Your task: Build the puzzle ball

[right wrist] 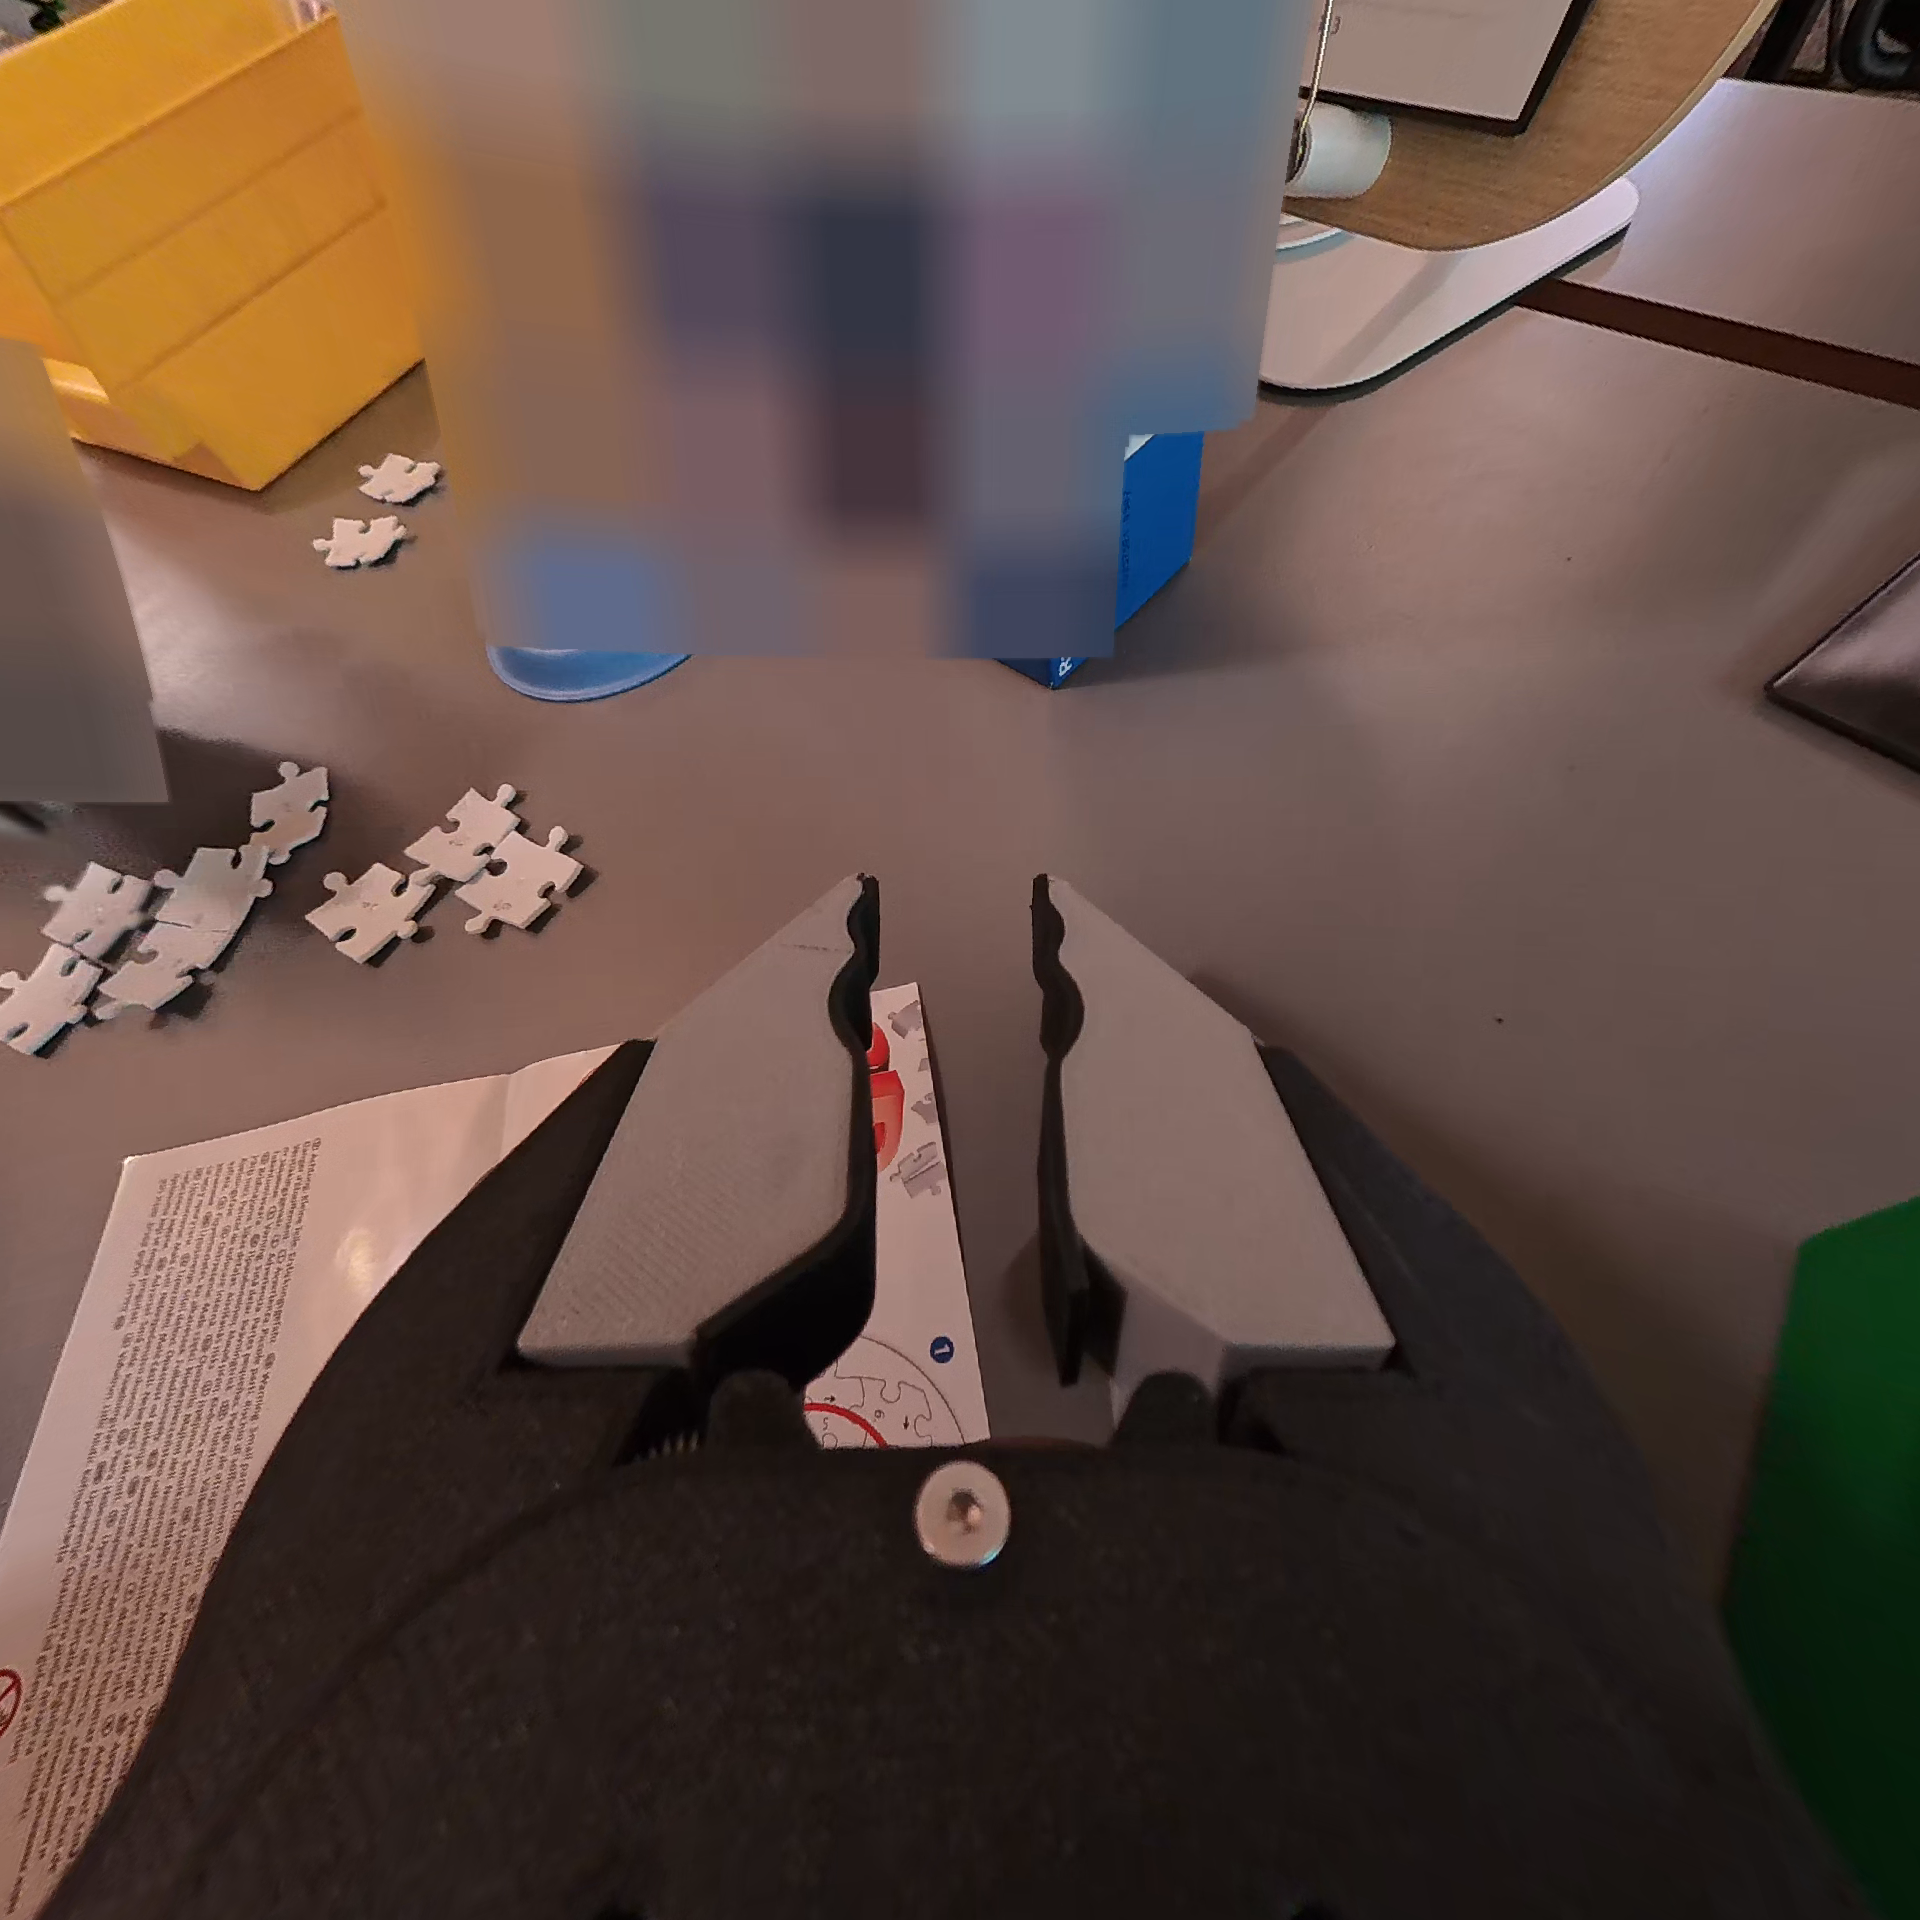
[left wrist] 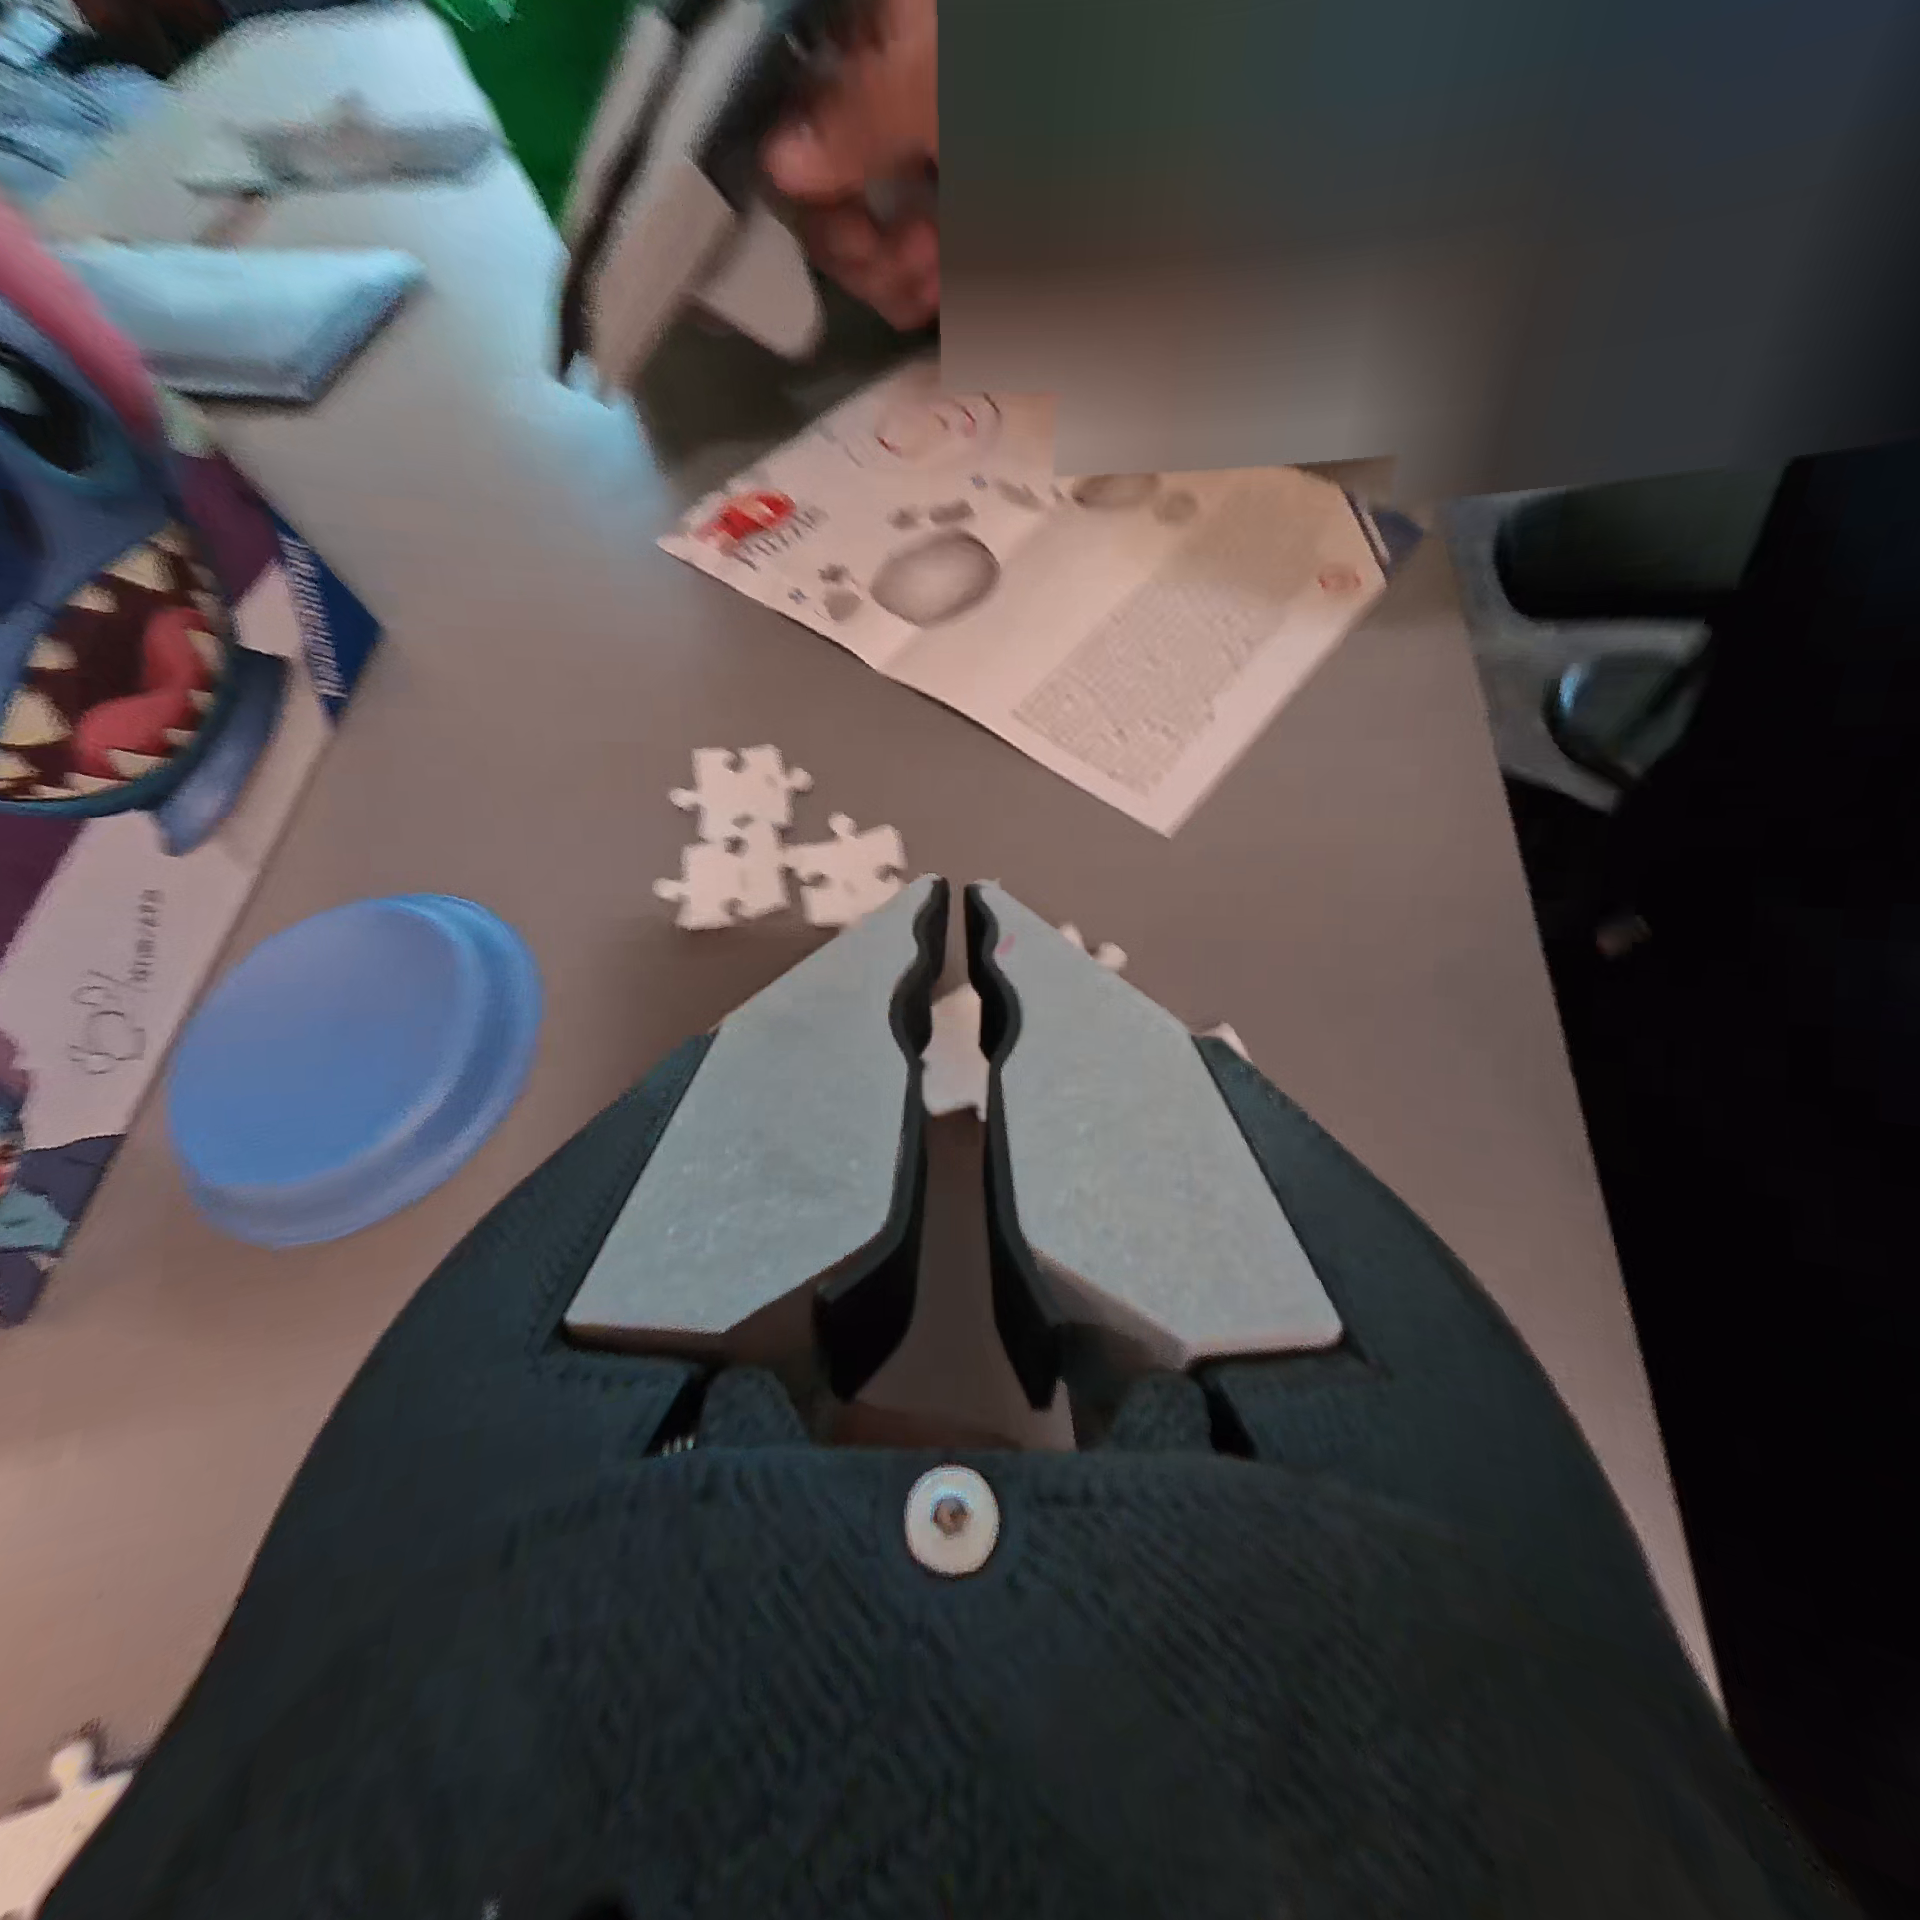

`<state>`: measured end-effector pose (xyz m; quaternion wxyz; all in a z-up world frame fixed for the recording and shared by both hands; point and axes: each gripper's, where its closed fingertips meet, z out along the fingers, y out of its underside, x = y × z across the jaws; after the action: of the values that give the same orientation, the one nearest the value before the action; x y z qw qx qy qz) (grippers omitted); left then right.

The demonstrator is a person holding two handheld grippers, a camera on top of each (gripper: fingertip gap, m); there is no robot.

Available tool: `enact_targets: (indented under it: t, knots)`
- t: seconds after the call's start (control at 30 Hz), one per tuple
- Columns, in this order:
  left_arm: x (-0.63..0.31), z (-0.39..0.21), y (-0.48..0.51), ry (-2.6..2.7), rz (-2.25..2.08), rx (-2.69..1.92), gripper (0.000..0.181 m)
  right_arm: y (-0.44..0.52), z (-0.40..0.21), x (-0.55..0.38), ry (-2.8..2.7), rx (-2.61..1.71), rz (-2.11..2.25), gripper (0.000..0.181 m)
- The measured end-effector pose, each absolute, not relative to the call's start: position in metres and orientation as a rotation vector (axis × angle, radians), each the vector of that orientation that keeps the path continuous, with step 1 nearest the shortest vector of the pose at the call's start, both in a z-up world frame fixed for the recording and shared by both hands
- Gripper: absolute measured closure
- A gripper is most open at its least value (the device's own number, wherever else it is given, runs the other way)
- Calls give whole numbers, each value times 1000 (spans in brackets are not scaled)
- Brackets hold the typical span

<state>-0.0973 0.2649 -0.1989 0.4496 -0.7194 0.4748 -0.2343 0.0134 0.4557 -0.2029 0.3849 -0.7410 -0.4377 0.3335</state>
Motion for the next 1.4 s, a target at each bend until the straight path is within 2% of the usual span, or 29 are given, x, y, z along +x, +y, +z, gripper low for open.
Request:
enact_targets:
  t: [0.2,0.47,1.4]
  knots:
    - [-145,-162,321,706,-435,-1739,179,455,-202,13,-1117,-1884,849,155]
    - [-208,-171,354,268,-427,-1875,177,454,-202,12,-1119,-1881,853,155]
    - [-216,-176,359,222,-377,-1873,177,462,-197,17,-1080,-1867,830,156]
